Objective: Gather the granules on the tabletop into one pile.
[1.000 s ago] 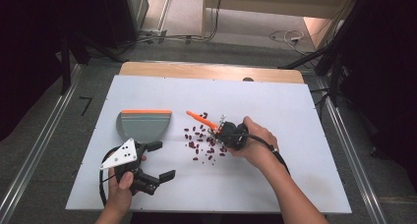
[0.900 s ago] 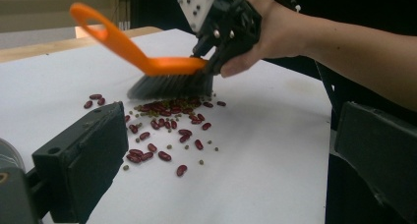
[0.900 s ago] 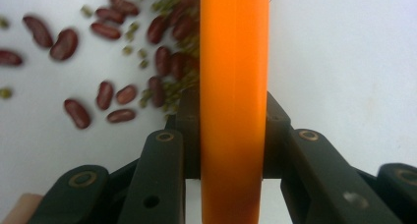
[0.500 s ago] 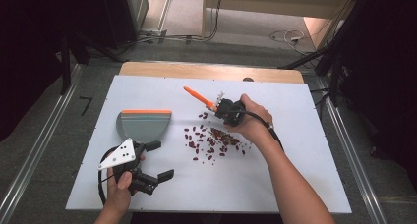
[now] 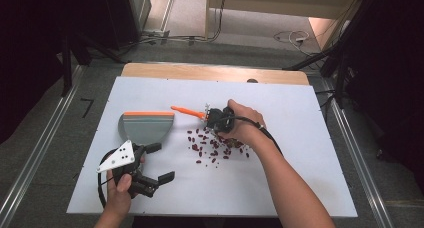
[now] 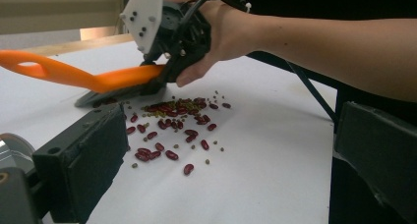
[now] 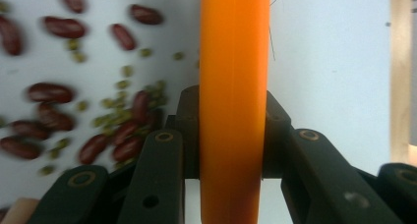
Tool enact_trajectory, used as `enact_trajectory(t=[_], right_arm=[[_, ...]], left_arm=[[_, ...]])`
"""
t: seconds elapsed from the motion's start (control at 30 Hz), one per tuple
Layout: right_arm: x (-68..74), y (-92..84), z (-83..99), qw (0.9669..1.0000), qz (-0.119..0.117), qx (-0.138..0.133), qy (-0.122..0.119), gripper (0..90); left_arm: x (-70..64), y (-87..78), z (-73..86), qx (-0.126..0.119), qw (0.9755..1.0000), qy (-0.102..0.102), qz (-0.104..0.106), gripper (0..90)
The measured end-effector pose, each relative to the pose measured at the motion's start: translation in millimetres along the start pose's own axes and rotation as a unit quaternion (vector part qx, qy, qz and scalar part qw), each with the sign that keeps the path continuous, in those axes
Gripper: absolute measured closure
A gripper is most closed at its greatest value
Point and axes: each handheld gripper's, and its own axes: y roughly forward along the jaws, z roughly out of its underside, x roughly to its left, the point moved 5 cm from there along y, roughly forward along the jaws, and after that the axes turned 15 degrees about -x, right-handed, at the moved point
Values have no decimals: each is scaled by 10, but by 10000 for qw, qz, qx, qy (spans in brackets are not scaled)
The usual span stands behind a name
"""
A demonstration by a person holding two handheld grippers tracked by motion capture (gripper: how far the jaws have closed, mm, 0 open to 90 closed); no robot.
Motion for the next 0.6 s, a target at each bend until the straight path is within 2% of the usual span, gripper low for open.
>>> enact_trajectory(t=[0.1,0.23,0.27,0.6], right_arm=[[72,-45,10,9999,-112,-21,-125,681],[205,-97,43,9996,-279,25,-99,680],[207,-108,45,9995,-261,-22,-191,680],[460,-278,115,9984,-419,-108,-357,679]], left_arm=[[2,-1,-4,-1,10000,10,-9,9],[1,-3,-3,0,10000,9,-17,9],[0,-3,-3,1,10000,10,-18,9],[-6,0,1,12,10000,16,-20,9]])
